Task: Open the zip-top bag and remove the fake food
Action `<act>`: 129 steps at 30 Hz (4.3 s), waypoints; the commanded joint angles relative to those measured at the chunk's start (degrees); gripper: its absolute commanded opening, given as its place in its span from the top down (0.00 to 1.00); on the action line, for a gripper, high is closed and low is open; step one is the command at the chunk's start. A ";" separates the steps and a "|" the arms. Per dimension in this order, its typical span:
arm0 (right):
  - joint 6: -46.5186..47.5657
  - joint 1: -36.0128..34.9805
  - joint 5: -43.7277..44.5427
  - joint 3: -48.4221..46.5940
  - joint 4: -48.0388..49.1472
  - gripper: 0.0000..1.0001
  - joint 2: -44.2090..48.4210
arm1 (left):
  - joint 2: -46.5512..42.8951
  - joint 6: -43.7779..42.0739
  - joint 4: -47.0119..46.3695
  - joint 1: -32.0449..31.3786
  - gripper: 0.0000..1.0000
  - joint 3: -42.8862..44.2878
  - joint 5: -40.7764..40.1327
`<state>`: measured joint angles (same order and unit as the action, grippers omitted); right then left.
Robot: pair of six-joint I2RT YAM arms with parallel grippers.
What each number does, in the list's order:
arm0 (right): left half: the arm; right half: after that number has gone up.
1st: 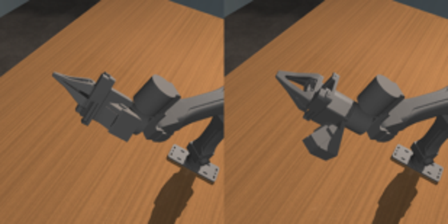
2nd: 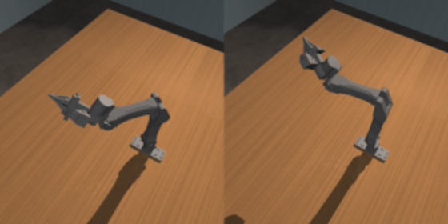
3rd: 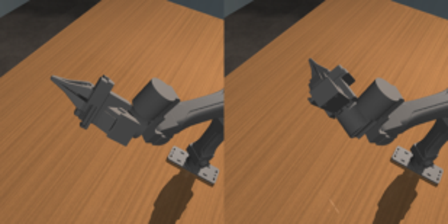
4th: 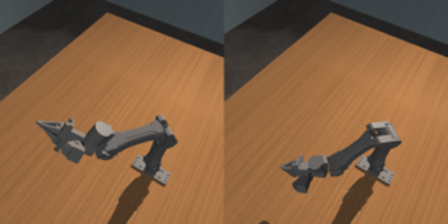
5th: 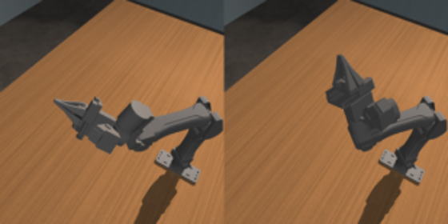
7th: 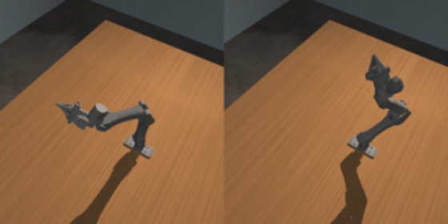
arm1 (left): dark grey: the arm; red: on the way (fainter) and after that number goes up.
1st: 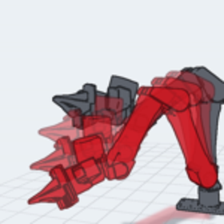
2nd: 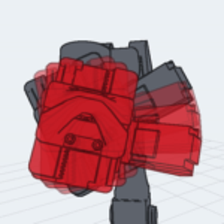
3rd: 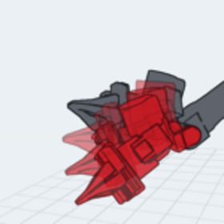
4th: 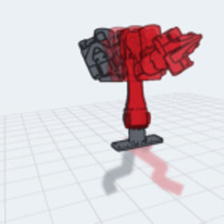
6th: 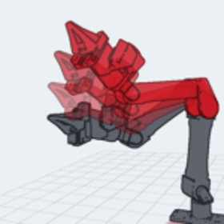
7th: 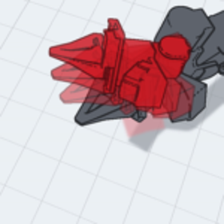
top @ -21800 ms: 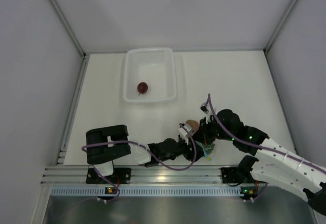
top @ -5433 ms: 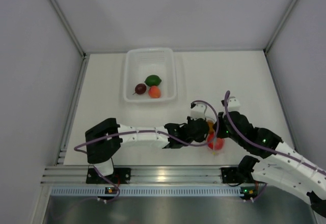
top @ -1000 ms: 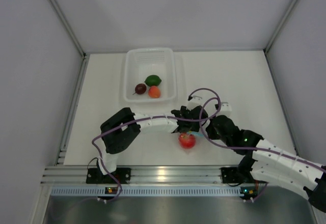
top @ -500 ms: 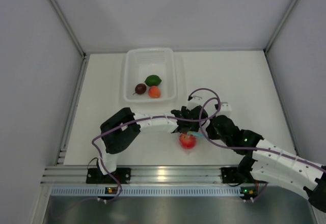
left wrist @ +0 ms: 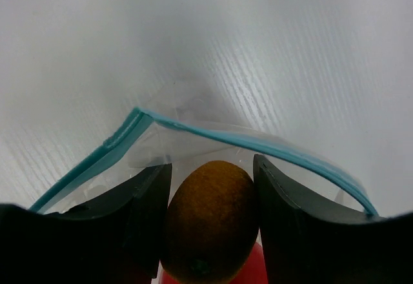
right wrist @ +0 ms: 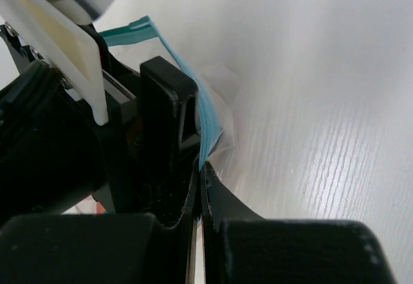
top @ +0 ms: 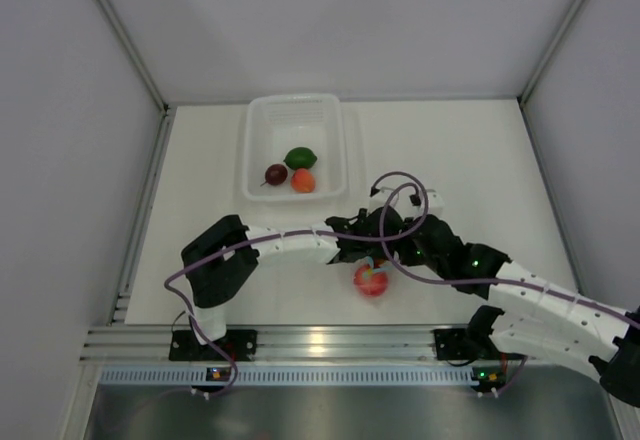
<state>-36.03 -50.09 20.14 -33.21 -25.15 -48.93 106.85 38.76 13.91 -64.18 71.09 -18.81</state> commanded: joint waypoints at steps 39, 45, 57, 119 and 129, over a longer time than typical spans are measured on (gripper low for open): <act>-2.38 -10.47 19.49 -8.27 -2.27 1.00 -5.13 | -18.78 4.13 -2.57 4.33 1.00 -3.59 9.05; -2.20 -9.77 19.85 -8.27 -2.10 1.00 -5.48 | -24.22 3.51 -2.49 4.77 1.00 -6.57 10.81; -1.41 -9.42 19.67 -8.89 -2.98 1.00 -3.63 | -33.81 1.93 0.41 15.04 1.00 -10.71 2.38; -3.17 -8.27 16.24 -3.88 1.94 1.00 -0.65 | -32.40 -0.44 -0.72 9.73 0.24 -6.93 -4.39; -5.10 -8.27 18.00 -2.47 1.77 1.00 2.34 | -31.89 4.38 -2.22 -9.55 0.66 -7.55 -11.69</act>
<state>-39.64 -58.81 36.38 -35.90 -25.78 -48.18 74.28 40.47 14.50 -70.83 63.40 -26.55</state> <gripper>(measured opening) 0.009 0.353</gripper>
